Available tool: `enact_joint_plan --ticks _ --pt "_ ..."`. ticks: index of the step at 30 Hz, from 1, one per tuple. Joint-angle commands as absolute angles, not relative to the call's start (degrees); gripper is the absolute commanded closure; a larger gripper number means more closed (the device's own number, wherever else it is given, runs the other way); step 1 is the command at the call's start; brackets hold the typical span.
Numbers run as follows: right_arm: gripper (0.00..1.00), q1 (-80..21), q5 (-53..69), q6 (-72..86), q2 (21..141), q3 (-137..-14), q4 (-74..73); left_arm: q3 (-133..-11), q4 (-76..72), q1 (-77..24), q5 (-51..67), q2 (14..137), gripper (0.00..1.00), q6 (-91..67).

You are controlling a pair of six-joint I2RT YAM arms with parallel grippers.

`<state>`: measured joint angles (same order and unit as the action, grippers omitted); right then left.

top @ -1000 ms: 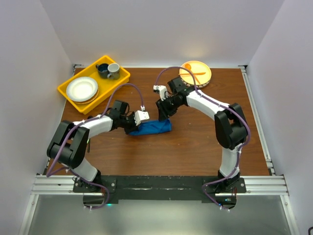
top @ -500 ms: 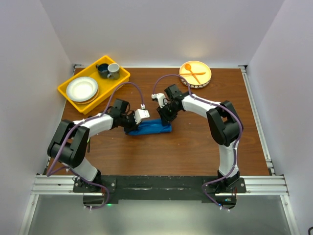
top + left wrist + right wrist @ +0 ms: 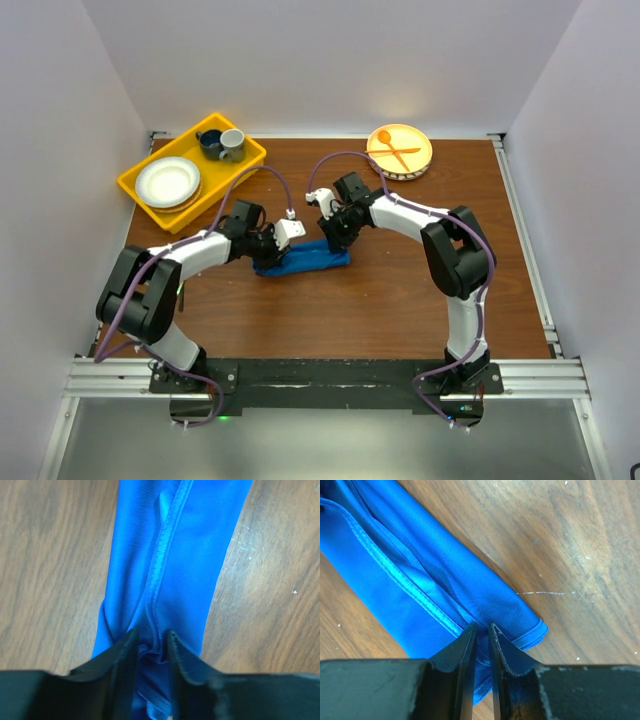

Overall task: Fold the napkin into a case and place the utensils inside
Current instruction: Stuff the top corner of the smaller-rectangle-folded napkin into the folded napkin.

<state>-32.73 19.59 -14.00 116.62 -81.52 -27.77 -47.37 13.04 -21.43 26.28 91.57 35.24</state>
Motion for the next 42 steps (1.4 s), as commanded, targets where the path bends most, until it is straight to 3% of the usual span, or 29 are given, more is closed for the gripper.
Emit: enact_joint_plan --ticks 1,11,25,27,32,35,42 --pt "0.8 -32.9 15.0 -16.3 118.3 -80.1 -27.9 -48.6 11.3 -21.2 26.1 88.6 0.61 34.6" --pt "0.81 -32.9 14.9 -16.4 118.3 -80.0 -27.6 -51.5 13.9 -21.2 30.2 89.0 0.55 35.5" --pt "0.81 -32.8 14.8 -16.7 118.9 -80.8 -27.9 -53.4 16.3 -21.2 32.7 96.8 0.58 38.7" --pt "0.81 -32.8 14.8 -16.6 118.9 -80.9 -27.7 -53.3 16.5 -21.2 32.4 97.3 0.61 39.1" --pt "0.81 -32.8 14.7 -17.0 119.0 -80.9 -27.9 -53.1 16.3 -21.2 33.3 96.2 0.87 39.8" --pt "0.81 -32.9 14.7 -17.1 119.0 -80.9 -27.9 -52.6 15.4 -21.2 33.8 94.5 0.97 39.9" --pt "0.81 -32.8 14.7 -17.8 118.7 -80.6 -27.6 -48.3 7.6 -20.9 30.6 88.9 1.0 36.3"
